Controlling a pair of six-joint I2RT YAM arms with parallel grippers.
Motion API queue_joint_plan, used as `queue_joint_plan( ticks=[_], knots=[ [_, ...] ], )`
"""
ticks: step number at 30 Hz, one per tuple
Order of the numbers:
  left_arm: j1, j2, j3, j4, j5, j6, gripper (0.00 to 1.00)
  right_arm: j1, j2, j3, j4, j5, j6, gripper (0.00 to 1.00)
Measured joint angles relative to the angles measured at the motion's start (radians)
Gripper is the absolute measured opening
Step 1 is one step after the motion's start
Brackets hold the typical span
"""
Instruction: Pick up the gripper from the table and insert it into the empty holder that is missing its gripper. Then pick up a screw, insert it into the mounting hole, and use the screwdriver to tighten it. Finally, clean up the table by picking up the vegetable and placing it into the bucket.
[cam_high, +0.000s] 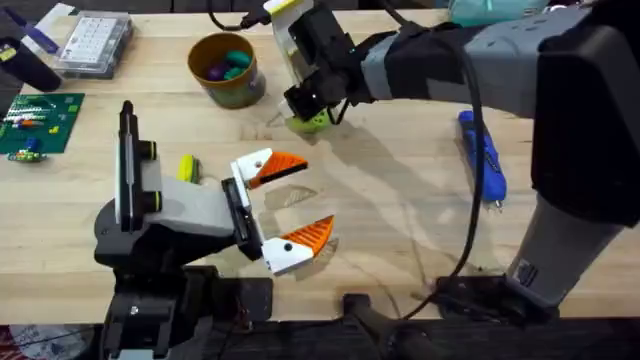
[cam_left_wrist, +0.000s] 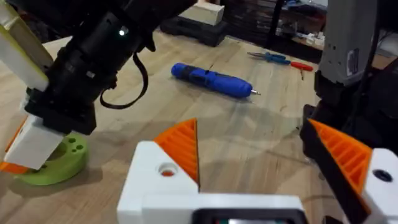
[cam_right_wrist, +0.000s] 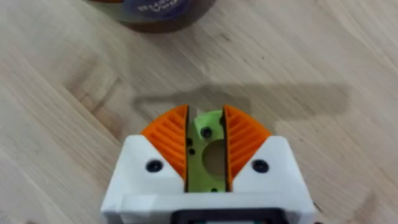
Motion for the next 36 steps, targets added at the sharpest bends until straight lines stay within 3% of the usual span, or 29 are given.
queue_joint_plan(
  ticks=[4, 36],
  knots=[
    [0.0, 0.0, 0.0, 0.0, 0.0, 0.0, 0.989, 0.001, -0.013, 0.0, -0.011, -0.001, 0.0, 0.305],
    [0.0, 0.0, 0.0, 0.0, 0.0, 0.0, 0.989, 0.023, -0.043, 0.0, -0.053, 0.033, -0.002, 0.271]
  ],
)
